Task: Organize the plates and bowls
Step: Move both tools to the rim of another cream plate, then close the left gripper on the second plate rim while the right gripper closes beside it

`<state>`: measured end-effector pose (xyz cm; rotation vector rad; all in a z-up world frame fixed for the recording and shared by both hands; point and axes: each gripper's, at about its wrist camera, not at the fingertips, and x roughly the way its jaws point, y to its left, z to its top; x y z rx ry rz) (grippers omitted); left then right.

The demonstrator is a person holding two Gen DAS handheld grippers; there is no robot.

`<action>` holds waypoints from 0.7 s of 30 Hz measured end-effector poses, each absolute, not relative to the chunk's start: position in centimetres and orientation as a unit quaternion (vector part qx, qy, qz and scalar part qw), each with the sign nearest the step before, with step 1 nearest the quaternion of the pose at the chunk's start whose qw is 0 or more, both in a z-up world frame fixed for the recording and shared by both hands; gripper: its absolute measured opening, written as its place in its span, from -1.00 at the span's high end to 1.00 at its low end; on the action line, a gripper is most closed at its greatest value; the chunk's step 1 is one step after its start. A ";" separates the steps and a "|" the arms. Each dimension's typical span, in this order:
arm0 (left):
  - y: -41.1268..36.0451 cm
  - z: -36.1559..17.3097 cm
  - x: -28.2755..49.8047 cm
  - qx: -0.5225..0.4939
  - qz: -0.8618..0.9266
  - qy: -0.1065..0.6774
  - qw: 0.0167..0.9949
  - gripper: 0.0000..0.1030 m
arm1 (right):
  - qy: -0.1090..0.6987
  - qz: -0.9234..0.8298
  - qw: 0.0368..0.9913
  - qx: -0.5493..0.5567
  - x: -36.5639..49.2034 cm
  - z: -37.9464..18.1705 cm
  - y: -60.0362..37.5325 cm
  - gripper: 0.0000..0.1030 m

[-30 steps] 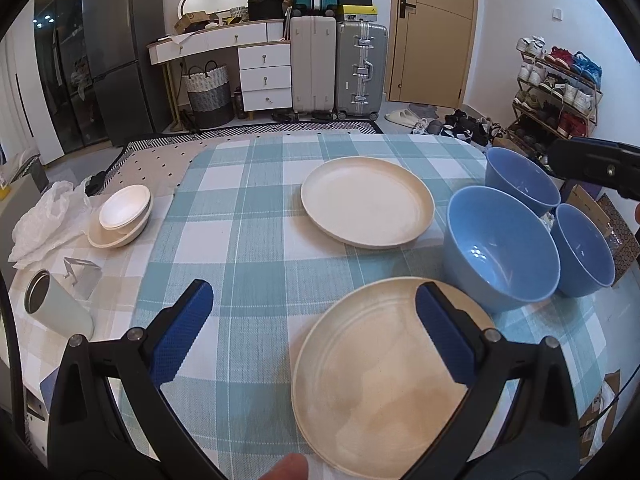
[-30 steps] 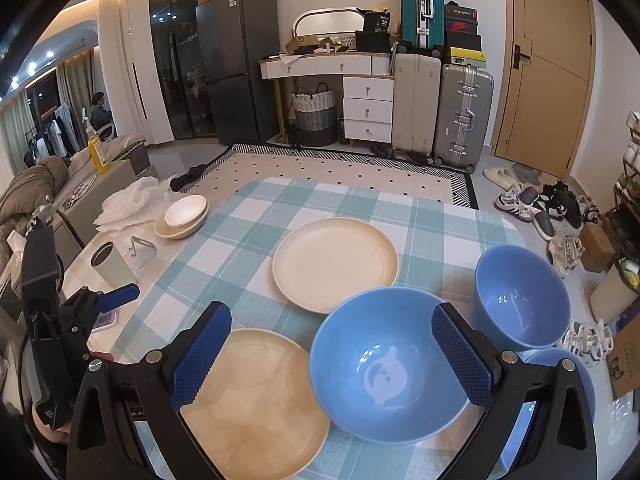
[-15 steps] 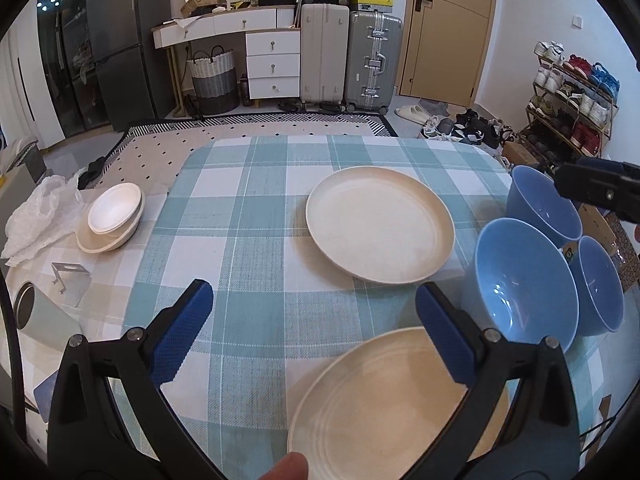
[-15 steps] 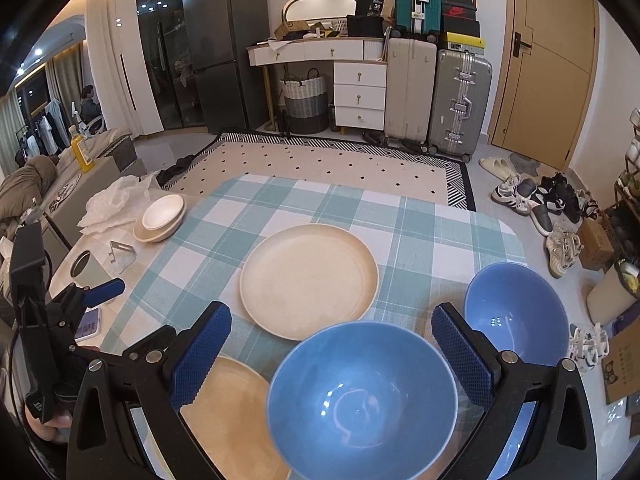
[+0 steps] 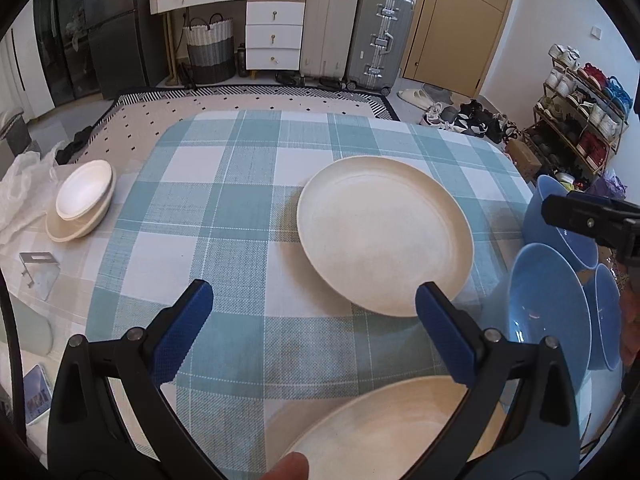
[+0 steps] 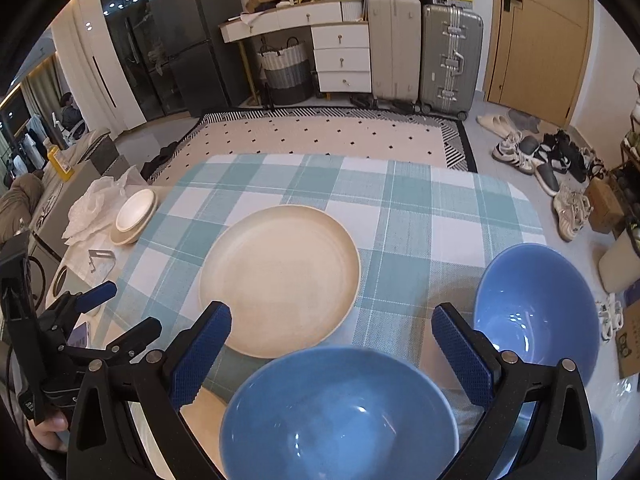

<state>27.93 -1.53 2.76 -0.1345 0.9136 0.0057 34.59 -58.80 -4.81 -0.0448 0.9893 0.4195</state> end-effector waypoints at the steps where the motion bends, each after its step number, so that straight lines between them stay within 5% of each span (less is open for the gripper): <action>1: -1.5 2.5 28.3 -0.064 0.002 0.443 0.894 -0.96 | 0.475 0.198 0.857 -0.022 35.0 -5.2 -58.7 -0.98; 21: -0.6 -1.6 32.5 -0.072 0.001 0.478 0.876 -0.83 | 0.543 0.193 0.814 -0.073 42.6 -11.4 -55.4 -0.92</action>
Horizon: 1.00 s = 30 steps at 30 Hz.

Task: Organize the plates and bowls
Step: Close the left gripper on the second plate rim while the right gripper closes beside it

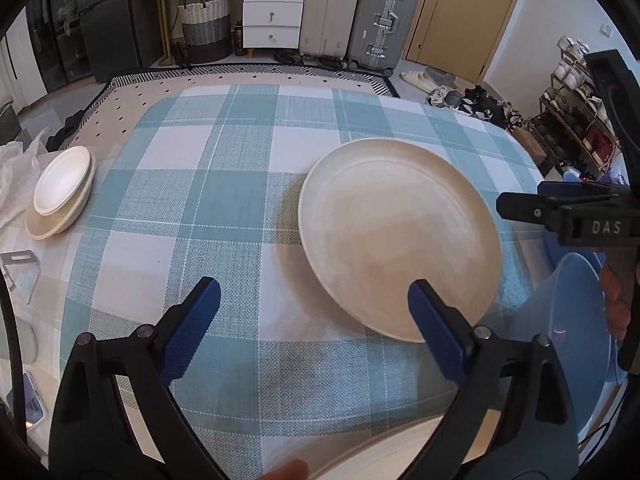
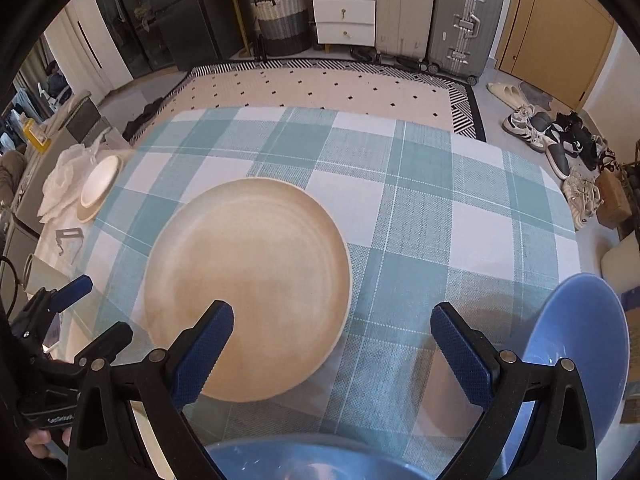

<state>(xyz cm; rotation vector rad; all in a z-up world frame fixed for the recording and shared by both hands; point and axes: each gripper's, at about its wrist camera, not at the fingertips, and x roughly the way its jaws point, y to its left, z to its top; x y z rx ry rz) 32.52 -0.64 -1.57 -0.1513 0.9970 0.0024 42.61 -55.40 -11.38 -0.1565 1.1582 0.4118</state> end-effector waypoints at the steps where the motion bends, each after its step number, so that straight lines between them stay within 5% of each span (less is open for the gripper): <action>1: -0.5 -1.9 32.7 -0.076 0.002 0.481 0.873 -0.83 | 0.548 0.191 0.811 -0.076 42.9 -11.8 -55.3 -0.89; 3: -0.3 -2.4 33.0 -0.085 -0.001 0.488 0.869 -0.83 | 0.561 0.191 0.803 -0.072 43.6 -12.7 -55.1 -0.69; 12: -0.2 -4.0 34.1 -0.096 -0.005 0.497 0.862 -0.68 | 0.582 0.197 0.785 -0.081 45.0 -15.0 -54.5 -0.33; 23: -1.7 -5.1 34.9 -0.085 -0.025 0.512 0.854 0.45 | 0.590 0.203 0.775 -0.104 45.1 -16.1 -53.8 0.42; 30: -2.3 -4.7 34.5 -0.063 -0.024 0.504 0.861 0.62 | 0.571 0.200 0.787 -0.119 44.3 -15.6 -53.6 0.53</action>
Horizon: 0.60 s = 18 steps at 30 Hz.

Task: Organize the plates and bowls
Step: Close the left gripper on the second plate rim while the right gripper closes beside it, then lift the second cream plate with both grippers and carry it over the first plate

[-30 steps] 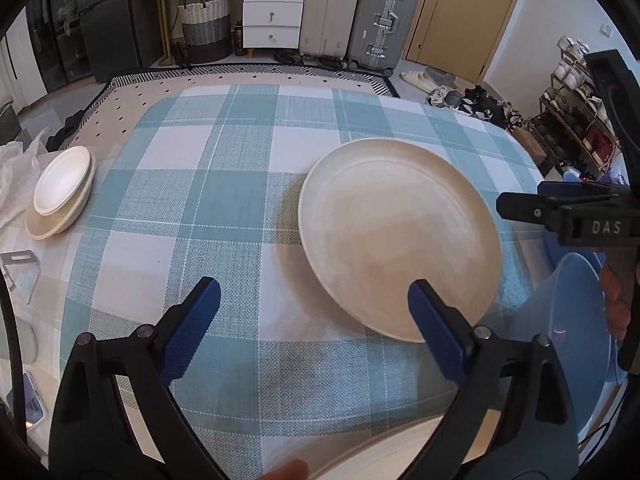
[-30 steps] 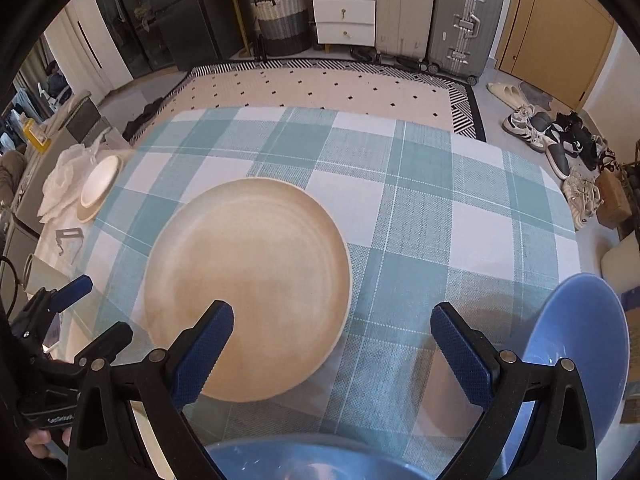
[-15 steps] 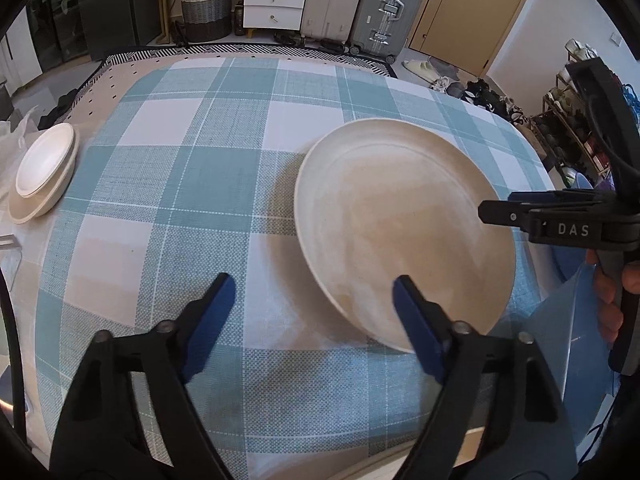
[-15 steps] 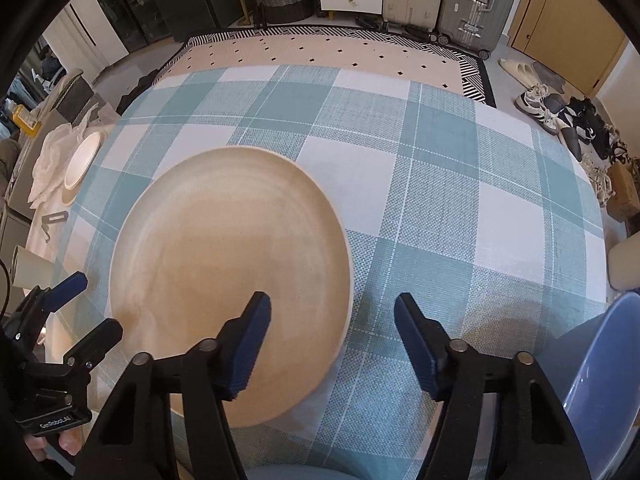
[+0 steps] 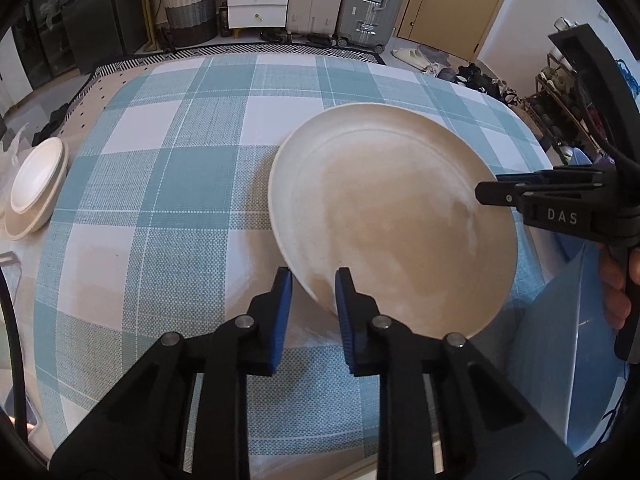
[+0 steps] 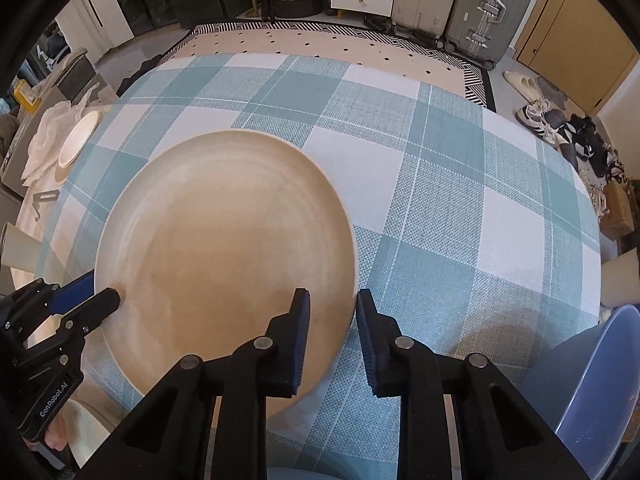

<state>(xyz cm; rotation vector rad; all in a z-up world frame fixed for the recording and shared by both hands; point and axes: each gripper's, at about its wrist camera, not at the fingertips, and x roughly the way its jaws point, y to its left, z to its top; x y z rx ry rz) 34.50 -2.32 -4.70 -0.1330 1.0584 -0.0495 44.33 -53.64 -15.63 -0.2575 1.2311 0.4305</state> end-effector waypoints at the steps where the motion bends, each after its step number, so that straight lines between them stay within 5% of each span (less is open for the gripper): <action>1: -2.3 -4.6 34.4 -0.064 -0.023 0.502 0.862 0.63 | 0.569 0.201 0.789 -0.117 44.3 -15.5 -53.7 0.53; 18: -1.0 0.3 30.9 -0.052 0.000 0.460 0.886 0.62 | 0.529 0.217 0.814 -0.107 41.0 -11.0 -53.2 0.53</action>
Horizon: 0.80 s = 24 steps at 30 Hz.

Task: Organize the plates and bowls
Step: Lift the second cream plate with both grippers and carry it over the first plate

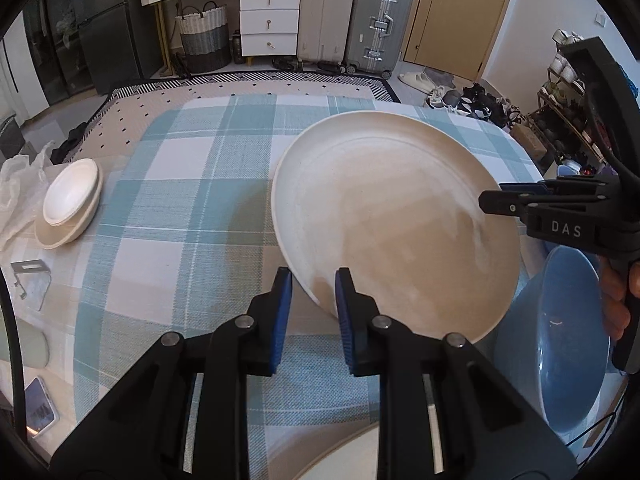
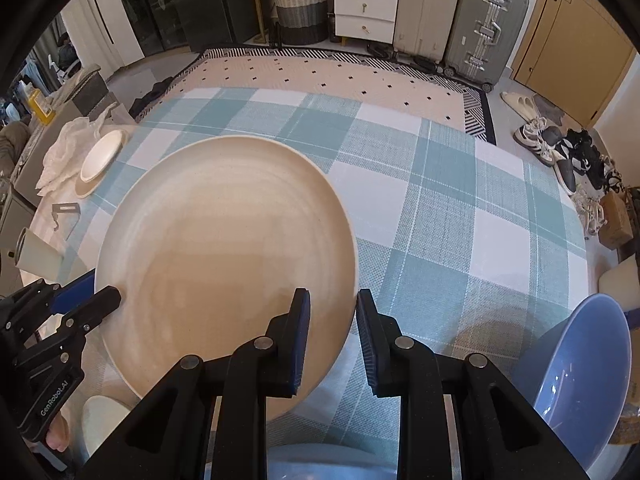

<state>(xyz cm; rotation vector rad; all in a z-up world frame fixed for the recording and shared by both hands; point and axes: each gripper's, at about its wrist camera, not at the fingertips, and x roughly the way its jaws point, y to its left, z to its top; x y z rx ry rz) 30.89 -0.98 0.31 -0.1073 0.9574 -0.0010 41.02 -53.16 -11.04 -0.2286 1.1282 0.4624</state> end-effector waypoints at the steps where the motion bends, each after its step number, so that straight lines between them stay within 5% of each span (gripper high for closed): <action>1: -0.7 0.7 30.5 -0.053 0.002 0.456 0.888 0.62 | 0.526 0.218 0.815 -0.108 40.7 -10.7 -53.0 0.53; 24: 0.8 8.5 20.2 -0.049 0.026 0.405 0.913 0.62 | 0.467 0.243 0.843 -0.110 31.8 -3.6 -51.4 0.53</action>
